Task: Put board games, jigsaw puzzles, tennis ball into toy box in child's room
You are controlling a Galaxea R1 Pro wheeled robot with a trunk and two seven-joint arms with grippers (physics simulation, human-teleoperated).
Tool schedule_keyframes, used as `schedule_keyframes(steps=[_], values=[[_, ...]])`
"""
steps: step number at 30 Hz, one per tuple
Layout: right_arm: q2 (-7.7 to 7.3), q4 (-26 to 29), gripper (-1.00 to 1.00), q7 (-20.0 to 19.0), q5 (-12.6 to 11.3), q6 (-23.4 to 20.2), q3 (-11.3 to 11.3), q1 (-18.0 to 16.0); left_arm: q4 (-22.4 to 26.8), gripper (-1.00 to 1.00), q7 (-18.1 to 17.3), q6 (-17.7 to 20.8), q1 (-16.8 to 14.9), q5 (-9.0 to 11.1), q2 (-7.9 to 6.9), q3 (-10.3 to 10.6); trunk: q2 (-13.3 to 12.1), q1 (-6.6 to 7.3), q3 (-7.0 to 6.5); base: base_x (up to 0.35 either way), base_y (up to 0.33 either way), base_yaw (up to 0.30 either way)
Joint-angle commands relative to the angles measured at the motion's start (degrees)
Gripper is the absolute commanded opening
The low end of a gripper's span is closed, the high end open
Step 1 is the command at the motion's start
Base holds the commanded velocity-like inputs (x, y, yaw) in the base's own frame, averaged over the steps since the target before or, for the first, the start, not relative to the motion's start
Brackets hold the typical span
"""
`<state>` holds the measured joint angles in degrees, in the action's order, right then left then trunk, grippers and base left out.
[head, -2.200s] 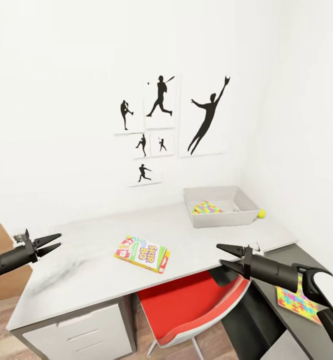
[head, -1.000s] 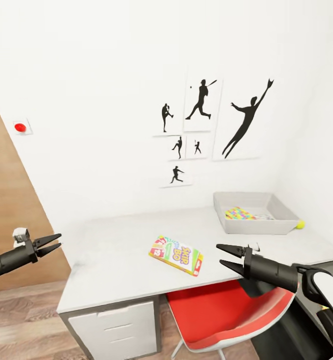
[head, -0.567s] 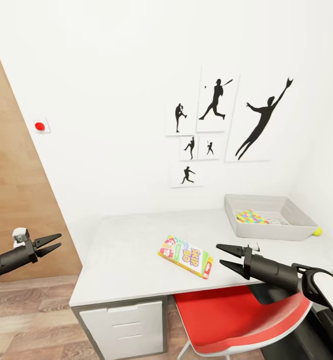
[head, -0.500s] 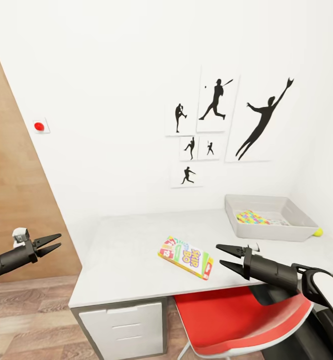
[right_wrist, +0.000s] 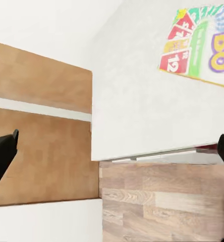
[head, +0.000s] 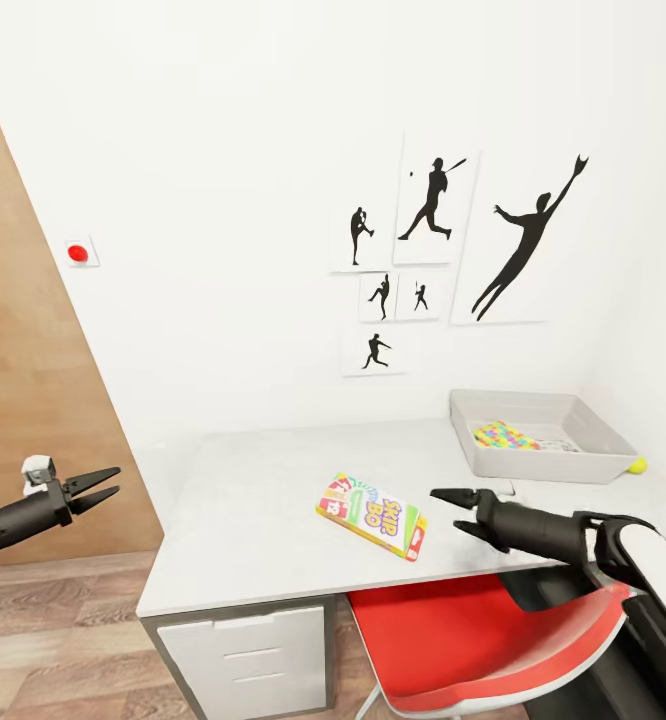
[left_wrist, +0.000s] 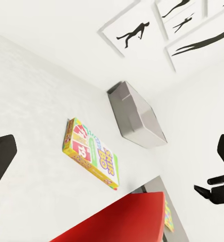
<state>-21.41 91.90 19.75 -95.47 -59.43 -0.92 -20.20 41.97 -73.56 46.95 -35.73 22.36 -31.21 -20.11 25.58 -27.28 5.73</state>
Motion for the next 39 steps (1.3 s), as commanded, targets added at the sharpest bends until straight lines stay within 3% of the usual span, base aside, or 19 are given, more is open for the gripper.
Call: schedule_keyframes(steps=[1,4,7,11,13,14,15,28,30,34,39], values=[[0.14,0.0,1.00,4.2,-0.6,0.0,0.0,-3.2,0.0,1.00,-0.1,0.5,0.0,0.1,0.01,0.0,0.1,-0.03,0.13,0.000,0.000,0.000],[0.59,-1.1,1.00,12.1,-0.8,0.0,-0.2,-10.8,0.0,1.00,-0.1,0.5,0.0,0.1,0.07,0.0,0.1,-0.03,0.13,0.000,0.000,0.000],[2.39,-2.8,1.00,18.4,-1.0,0.1,-0.3,-17.1,0.0,1.00,-0.1,0.5,0.0,0.1,0.09,0.0,0.1,-0.03,0.13,0.000,0.000,0.000],[7.11,-6.6,1.00,27.1,-0.7,0.0,-0.4,-23.4,0.0,1.00,0.0,0.5,0.0,0.1,0.10,0.0,0.1,-0.03,0.13,0.000,0.000,0.000],[9.34,-7.5,1.00,31.0,-0.7,0.0,-0.5,-24.6,0.0,1.00,0.0,0.5,0.0,0.1,0.08,0.0,0.1,-0.03,0.13,0.000,0.000,0.000],[9.73,-7.6,1.00,31.9,-0.7,0.0,-0.5,-24.8,-0.1,1.00,0.0,0.5,0.0,0.1,0.07,0.0,0.1,-0.03,0.13,0.000,0.000,0.000],[11.03,-8.1,1.00,35.4,-0.8,-0.2,-0.5,-25.2,-0.1,1.00,0.0,0.5,0.0,0.1,-0.03,0.1,0.1,-0.03,0.13,0.000,0.042,0.000],[11.44,-9.6,1.00,36.8,-0.2,-0.2,-1.6,-25.4,-0.3,1.00,0.0,0.5,0.0,0.1,-0.27,-0.1,0.1,-0.03,0.13,0.003,0.241,0.000],[11.43,-10.0,1.00,38.1,0.8,-0.2,-1.9,-25.5,-0.3,1.00,0.0,0.5,0.0,0.1,-0.29,-0.1,0.1,-0.03,0.13,0.088,0.202,0.000],[11.80,-13.5,1.00,42.8,5.3,-0.6,-2.2,-26.6,-0.3,1.00,0.0,0.5,0.0,0.1,-0.31,-0.1,0.1,-0.03,0.13,0.146,0.077,0.000],[14.74,-23.4,1.00,44.9,9.2,-0.6,-2.5,-31.1,-0.3,1.00,0.0,0.5,0.0,0.1,-0.34,-0.1,0.1,-0.03,0.13,0.109,0.014,0.000]])
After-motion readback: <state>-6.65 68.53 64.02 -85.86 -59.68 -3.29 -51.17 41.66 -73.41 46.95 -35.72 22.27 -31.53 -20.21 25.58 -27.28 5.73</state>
